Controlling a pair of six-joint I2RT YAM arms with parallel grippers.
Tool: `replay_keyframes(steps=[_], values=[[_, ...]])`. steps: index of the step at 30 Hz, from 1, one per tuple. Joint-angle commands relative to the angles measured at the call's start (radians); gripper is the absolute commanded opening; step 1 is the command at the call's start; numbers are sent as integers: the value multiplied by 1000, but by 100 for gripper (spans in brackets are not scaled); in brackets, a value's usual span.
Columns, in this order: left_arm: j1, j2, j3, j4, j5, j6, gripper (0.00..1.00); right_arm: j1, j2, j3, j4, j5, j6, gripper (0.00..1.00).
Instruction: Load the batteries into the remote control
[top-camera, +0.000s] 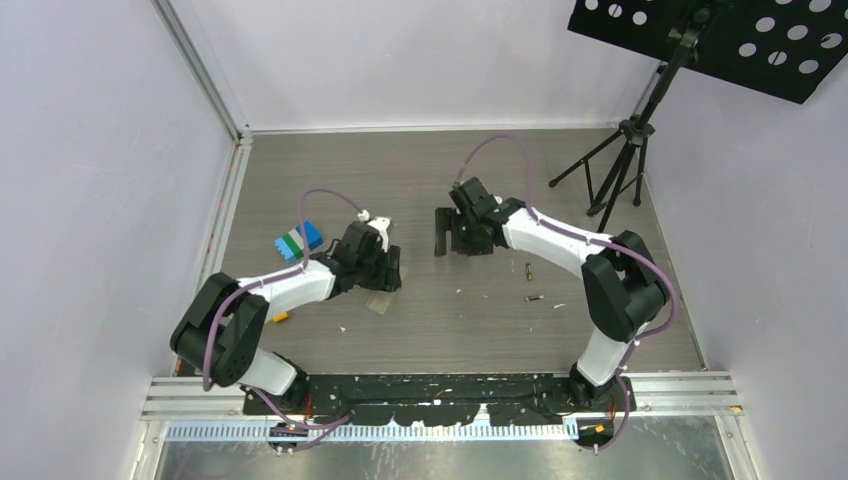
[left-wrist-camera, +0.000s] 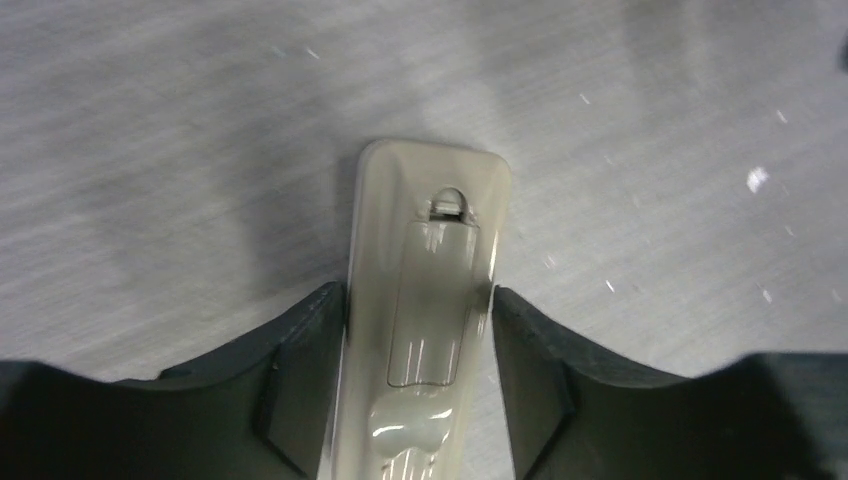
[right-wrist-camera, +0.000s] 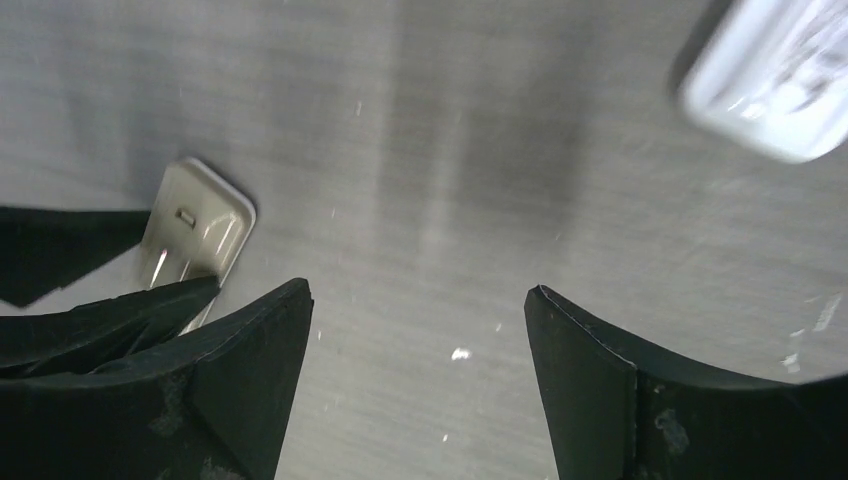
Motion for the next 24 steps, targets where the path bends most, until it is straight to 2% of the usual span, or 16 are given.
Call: replay_keyframes(steps=[1, 4, 7, 10, 13, 16, 18, 24], values=[[-30, -83, -73, 44, 153, 13, 69, 14, -93, -115, 117, -164, 68, 86], [-29, -178, -108, 26, 39, -41, 90, 20, -86, -149, 182, -213, 68, 89], [-28, -270, -119, -34, -66, -85, 99, 51, -29, -97, 225, -200, 67, 90], [-22, -360, -124, -125, -194, -151, 100, 90, 50, -35, 287, -161, 77, 89], [-9, -438, -134, -221, -259, -218, 100, 125, 128, 23, 365, -133, 69, 81], [15, -489, -149, -315, -263, -306, 100, 154, 210, 102, 376, -119, 31, 79], [23, -515, -169, -381, -261, -422, 100, 173, 252, 151, 337, -100, 1, 79], [26, -628, -304, -311, -145, -594, 100, 193, 291, 164, 264, -145, -51, 79]])
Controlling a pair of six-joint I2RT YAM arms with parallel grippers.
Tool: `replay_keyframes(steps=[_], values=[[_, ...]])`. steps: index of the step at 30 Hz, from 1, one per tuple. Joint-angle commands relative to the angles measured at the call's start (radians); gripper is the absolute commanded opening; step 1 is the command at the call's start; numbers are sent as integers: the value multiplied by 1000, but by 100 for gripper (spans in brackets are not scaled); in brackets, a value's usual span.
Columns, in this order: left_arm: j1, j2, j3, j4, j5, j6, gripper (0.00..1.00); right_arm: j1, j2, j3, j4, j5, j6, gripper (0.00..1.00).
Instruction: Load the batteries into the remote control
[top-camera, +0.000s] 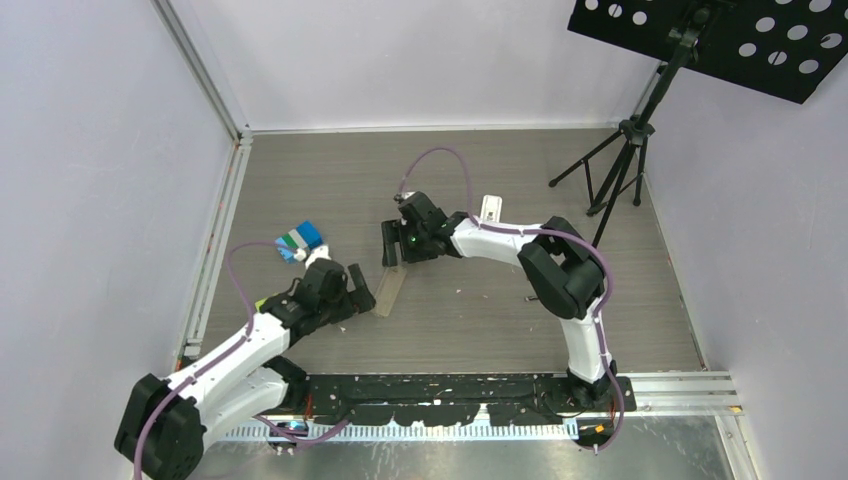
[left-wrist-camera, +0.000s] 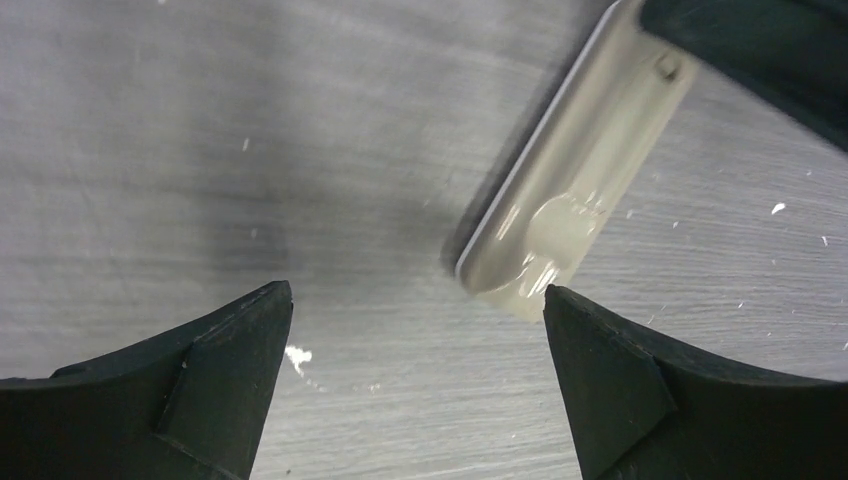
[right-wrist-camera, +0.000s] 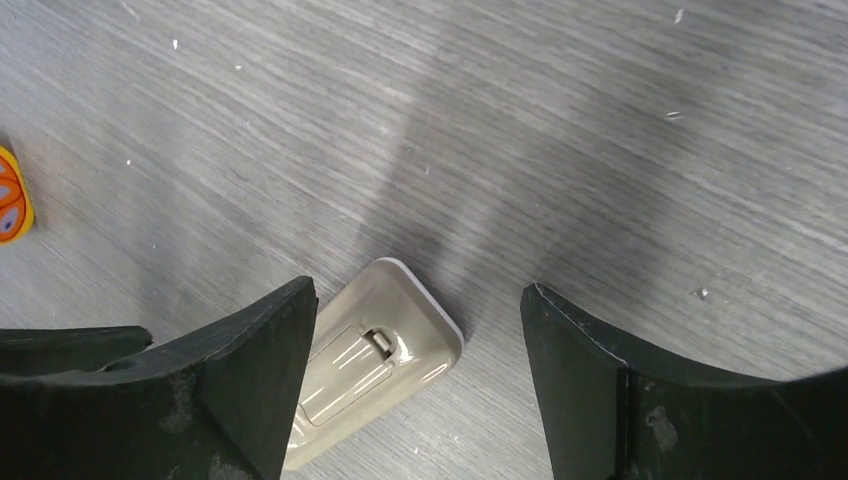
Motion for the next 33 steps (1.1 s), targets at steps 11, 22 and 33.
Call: replay_keyframes(steps=[11, 22, 33], values=[[7, -190, -125, 36, 61, -217, 97, 20, -79, -154, -28, -59, 112, 40], [97, -122, -81, 89, 73, -136, 94, 75, -298, -300, -33, 36, 147, 46], [324, -4, 64, 56, 177, 5, 96, 103, -233, -117, -76, 46, -338, 87]])
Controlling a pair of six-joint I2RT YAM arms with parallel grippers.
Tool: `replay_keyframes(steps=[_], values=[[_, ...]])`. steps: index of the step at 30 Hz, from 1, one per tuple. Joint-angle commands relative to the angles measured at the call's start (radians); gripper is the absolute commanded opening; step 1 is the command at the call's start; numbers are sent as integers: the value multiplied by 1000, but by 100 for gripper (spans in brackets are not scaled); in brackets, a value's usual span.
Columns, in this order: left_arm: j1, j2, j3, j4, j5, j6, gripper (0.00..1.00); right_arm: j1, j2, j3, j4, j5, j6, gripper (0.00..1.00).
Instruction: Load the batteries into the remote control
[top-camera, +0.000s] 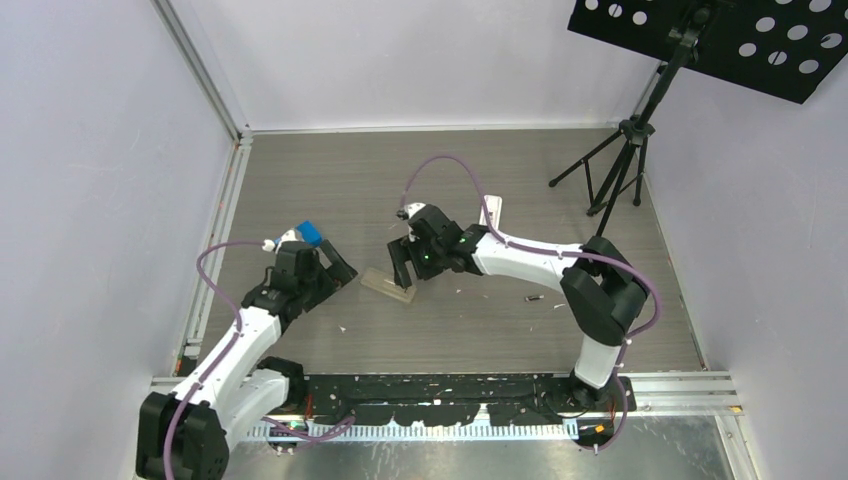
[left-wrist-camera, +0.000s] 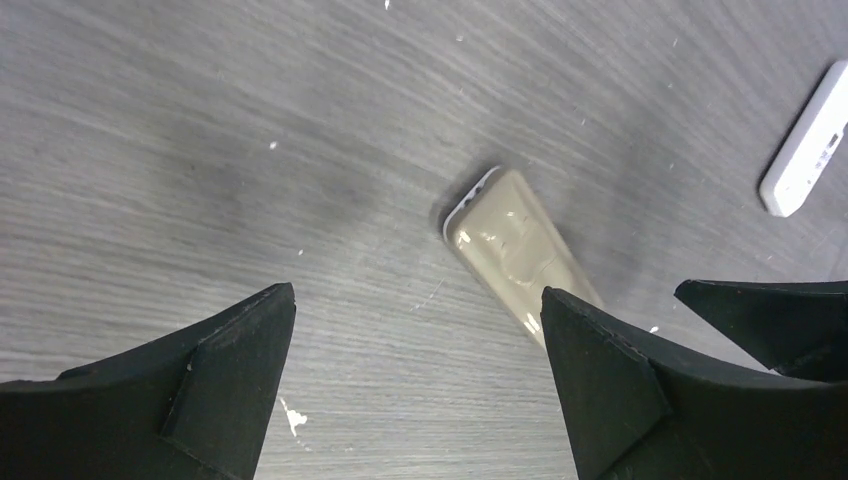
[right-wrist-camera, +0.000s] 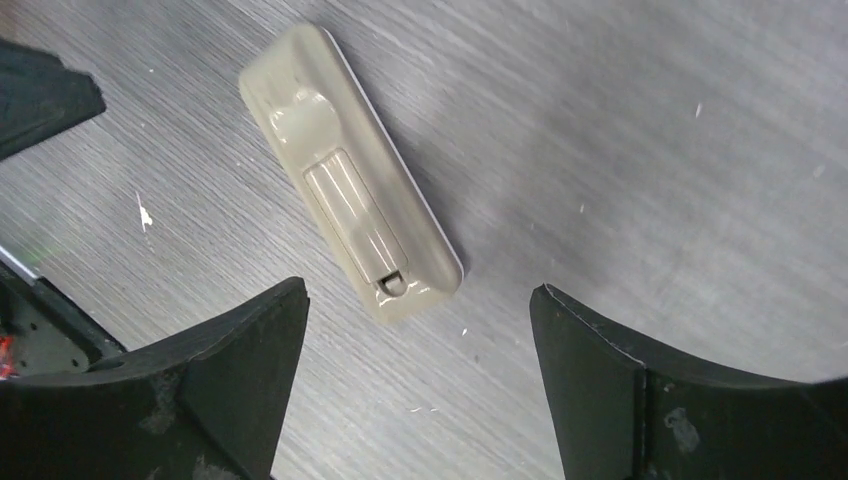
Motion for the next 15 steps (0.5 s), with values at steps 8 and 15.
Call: replay_keyframes(steps=[8, 15], values=[[118, 82, 86, 19, 145, 90, 96, 88, 143, 168, 6, -70, -492, 89], [152, 105, 80, 26, 240, 107, 95, 109, 217, 194, 48, -20, -568, 81]])
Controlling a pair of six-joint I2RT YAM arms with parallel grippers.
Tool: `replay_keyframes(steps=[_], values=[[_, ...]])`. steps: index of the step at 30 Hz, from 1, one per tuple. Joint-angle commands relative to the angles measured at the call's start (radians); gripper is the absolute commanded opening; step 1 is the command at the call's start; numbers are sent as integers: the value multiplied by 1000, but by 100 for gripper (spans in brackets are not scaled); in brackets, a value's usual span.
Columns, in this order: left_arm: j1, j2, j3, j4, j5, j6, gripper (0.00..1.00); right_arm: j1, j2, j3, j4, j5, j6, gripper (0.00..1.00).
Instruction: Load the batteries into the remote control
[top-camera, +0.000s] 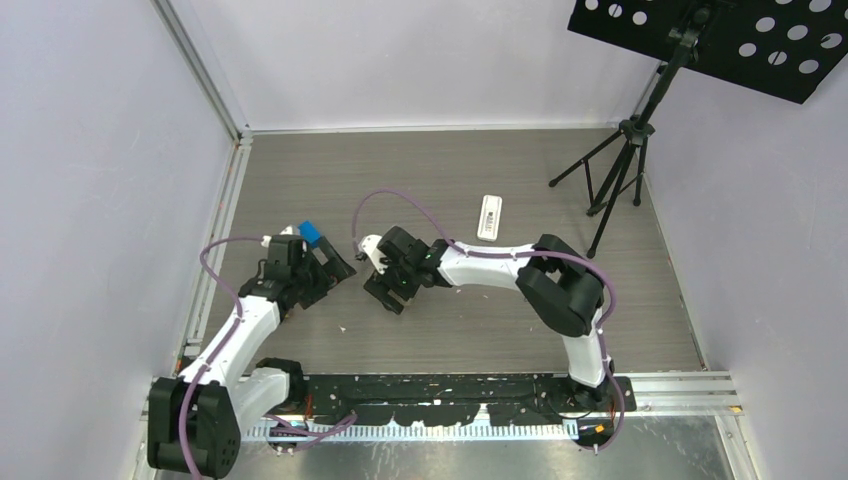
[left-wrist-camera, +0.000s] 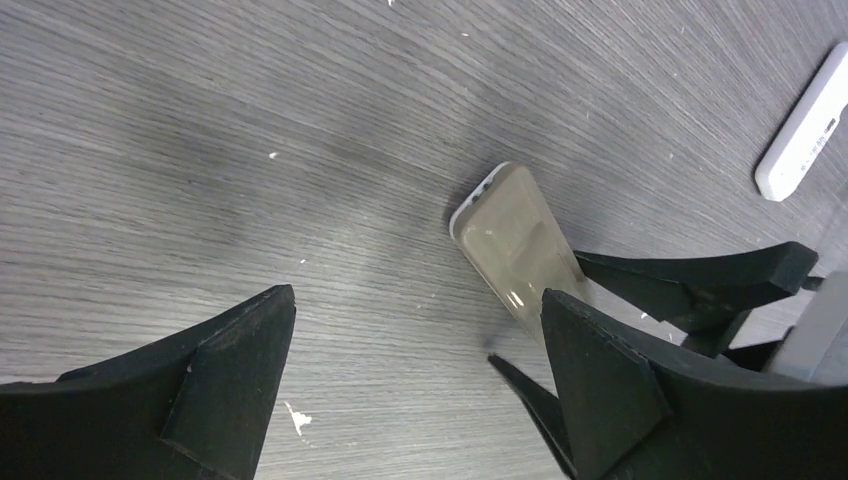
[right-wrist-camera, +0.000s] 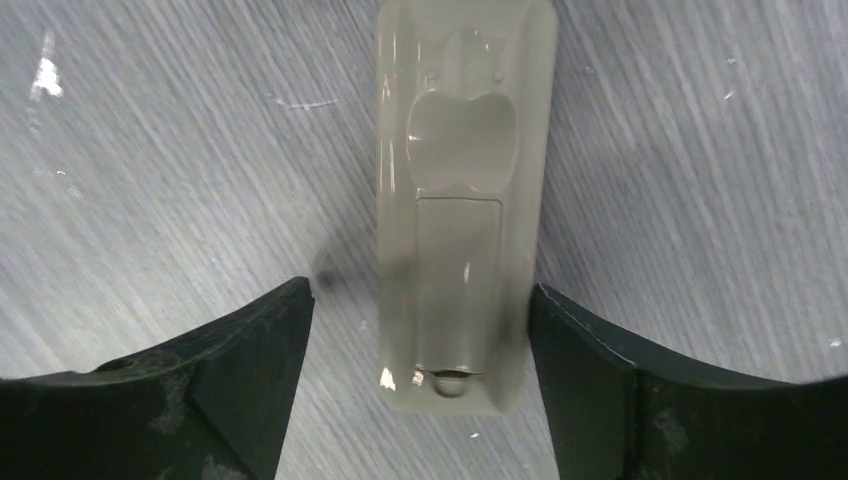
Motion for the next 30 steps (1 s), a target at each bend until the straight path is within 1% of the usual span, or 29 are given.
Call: replay_keyframes(steps=[1, 3, 6, 7, 10, 12, 15, 21, 24, 25, 26, 30], values=[[21, 11, 29, 24, 95, 31, 95, 1, 31, 66, 42, 31, -86, 77], [23, 16, 25, 25, 122, 36, 94, 1, 53, 90, 14, 48, -92, 64], [29, 20, 8, 57, 180, 31, 93, 1, 58, 85, 24, 89, -85, 41], [29, 22, 2, 74, 201, 25, 92, 1, 50, 75, 38, 97, -83, 36], [29, 39, -2, 108, 262, 24, 90, 1, -26, 9, 106, 74, -89, 28], [28, 51, 2, 113, 303, 37, 86, 1, -86, -43, 147, 34, -98, 27], [29, 61, -1, 131, 408, 53, 84, -1, -169, -116, 189, -41, -104, 27], [28, 51, 4, 165, 627, 51, 83, -10, -269, -205, 233, -188, -53, 27], [27, 56, 4, 167, 684, 31, 82, -10, -314, -236, 271, -231, -29, 27], [26, 54, 3, 168, 695, 27, 78, -11, -325, -242, 272, -239, -24, 27], [26, 51, 1, 169, 698, 25, 72, -13, -333, -246, 272, -244, -20, 27], [26, 51, -1, 169, 683, 25, 56, -25, -333, -236, 271, -276, -14, 27]])
